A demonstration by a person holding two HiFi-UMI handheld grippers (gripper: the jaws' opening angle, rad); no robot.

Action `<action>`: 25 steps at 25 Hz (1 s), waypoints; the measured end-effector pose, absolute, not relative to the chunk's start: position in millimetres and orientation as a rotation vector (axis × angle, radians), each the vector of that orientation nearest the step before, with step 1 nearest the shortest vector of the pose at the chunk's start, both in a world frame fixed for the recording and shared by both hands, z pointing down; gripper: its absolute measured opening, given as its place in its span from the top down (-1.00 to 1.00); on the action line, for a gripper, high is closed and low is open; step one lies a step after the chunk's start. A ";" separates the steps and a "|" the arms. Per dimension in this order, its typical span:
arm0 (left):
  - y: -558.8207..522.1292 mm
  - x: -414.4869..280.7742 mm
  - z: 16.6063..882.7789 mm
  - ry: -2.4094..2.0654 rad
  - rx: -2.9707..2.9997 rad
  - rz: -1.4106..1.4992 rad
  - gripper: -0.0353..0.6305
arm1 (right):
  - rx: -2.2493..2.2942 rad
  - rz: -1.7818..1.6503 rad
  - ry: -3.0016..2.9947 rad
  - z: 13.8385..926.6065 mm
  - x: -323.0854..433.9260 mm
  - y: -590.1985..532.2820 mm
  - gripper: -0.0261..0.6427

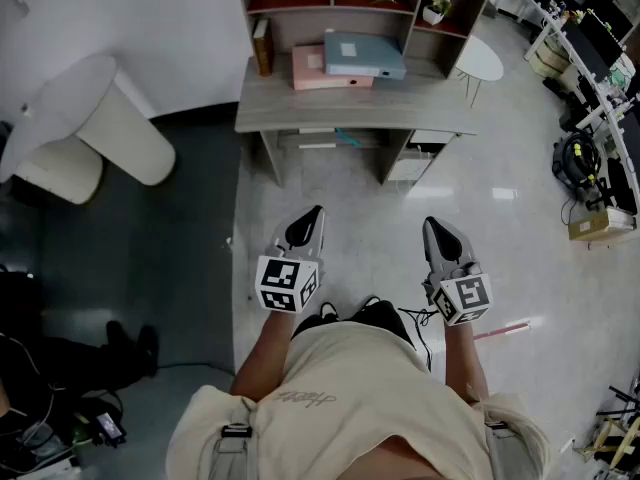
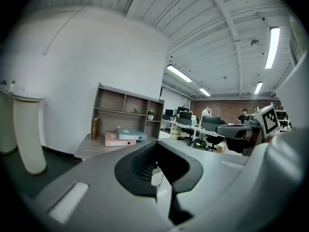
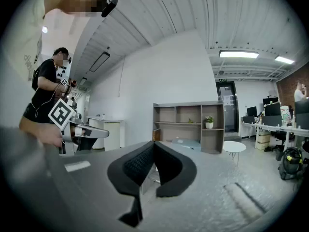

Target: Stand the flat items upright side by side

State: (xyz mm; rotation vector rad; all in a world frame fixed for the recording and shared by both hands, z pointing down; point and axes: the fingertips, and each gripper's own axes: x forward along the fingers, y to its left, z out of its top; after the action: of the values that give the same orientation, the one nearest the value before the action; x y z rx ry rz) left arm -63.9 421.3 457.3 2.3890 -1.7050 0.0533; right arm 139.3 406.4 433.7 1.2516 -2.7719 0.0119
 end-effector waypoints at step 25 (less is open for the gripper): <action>412.0 -71.9 463.3 -1.686 2.389 0.025 0.27 | 1.219 0.058 -2.782 453.5 122.4 395.2 0.20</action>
State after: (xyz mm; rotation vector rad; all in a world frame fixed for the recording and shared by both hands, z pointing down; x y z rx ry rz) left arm -71.9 412.0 463.3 2.3892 -1.6865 0.0250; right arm 122.4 395.2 453.5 1.2191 -2.7823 0.0582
